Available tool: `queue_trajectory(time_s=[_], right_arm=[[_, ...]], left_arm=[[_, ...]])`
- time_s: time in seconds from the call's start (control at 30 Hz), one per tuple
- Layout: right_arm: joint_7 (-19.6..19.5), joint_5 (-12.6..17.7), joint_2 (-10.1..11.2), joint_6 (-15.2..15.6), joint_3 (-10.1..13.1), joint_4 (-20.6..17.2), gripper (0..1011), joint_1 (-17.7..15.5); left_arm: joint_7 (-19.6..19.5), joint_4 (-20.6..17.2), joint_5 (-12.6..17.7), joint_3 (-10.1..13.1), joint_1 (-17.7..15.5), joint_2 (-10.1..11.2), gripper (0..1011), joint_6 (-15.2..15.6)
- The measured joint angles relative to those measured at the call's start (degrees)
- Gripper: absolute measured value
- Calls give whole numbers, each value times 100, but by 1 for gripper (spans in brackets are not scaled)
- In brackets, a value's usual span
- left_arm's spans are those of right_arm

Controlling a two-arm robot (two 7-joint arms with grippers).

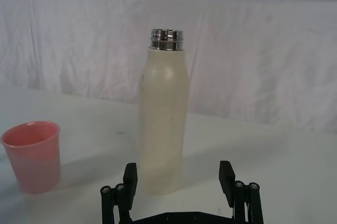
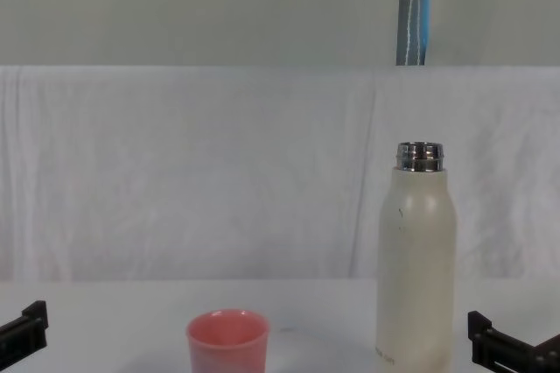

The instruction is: Grasp the thermos with one hand and pour water into the cup lid.

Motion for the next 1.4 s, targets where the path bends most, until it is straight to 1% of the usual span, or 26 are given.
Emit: queue_trajectory(time_s=[1.03,1.07,1.13,1.17,1.23,1.4], right_arm=[[0,0,0,0,0,0,1001,0],[1,-2,-9,2,3,0,1001,0],[34,-38,-109,15,-11,-41,1001,27],[34,-38,-109,15,-11,-41,1001,27],[91,-63,-191,53,-18,-78,1001,68],[213,-96,-266,123,-22,-112,1001,146]], left_arm=[[0,0,0,0,0,0,1001,0],[0,0,0,0,0,0,1001,0],[0,0,0,0,0,0,1001,0],[0,0,0,0,0,0,1001,0],[0,0,0,0,0,0,1001,0],[0,0,0,0,0,0,1001,0]])
